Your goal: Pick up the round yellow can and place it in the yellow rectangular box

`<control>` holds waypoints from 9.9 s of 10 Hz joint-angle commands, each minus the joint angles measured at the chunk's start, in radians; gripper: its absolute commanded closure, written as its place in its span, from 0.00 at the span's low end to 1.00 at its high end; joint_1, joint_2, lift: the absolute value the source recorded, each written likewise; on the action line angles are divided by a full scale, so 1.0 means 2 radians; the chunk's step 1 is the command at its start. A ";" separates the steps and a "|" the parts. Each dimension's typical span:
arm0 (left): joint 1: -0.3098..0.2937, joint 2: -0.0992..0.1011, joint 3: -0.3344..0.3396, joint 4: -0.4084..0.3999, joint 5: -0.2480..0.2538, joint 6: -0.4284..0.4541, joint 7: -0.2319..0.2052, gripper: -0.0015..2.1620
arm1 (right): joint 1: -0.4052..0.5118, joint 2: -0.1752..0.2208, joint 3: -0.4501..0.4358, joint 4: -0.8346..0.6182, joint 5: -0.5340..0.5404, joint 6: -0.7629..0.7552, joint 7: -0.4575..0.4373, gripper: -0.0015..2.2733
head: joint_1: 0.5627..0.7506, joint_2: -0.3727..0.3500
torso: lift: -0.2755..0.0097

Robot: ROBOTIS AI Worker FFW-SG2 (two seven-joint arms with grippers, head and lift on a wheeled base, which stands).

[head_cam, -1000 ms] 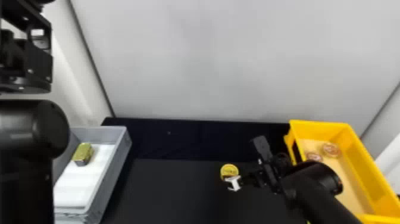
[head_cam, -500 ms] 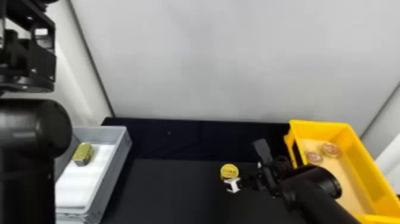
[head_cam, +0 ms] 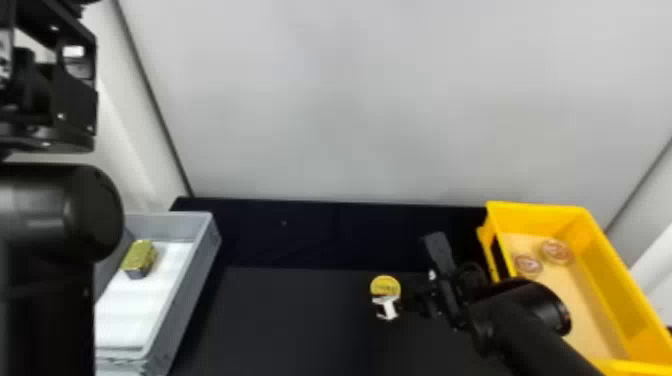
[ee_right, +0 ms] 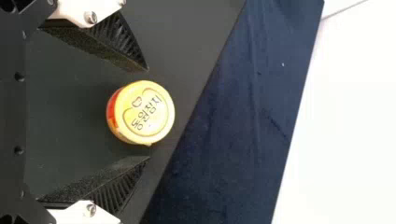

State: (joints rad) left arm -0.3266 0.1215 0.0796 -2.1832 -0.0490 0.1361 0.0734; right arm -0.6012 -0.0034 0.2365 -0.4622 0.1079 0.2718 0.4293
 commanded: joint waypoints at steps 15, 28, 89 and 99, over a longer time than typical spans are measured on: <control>-0.010 0.001 -0.010 0.009 0.001 -0.007 -0.001 0.07 | -0.005 0.000 0.003 0.016 -0.021 -0.014 -0.002 0.27 | 0.53 0.59 | 0.97; 0.022 0.018 0.031 -0.037 0.000 0.032 -0.001 0.07 | 0.144 -0.038 -0.039 -0.468 -0.020 0.143 0.019 0.27 | 0.53 0.59 | 0.97; 0.060 0.020 0.073 -0.033 -0.017 0.039 -0.006 0.07 | 0.078 -0.183 -0.106 -0.854 -0.068 0.135 -0.284 0.04 | 0.53 0.59 | 0.97; 0.047 0.037 0.088 -0.037 -0.025 0.033 -0.004 0.07 | -0.028 -0.222 -0.067 -0.849 -0.062 0.044 -0.339 0.03 | 0.53 0.59 | 0.97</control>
State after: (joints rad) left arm -0.2285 0.1937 0.2570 -2.2528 -0.0983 0.1969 0.0659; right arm -0.6568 -0.4437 0.1034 -2.1572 -0.0102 0.3608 -0.2457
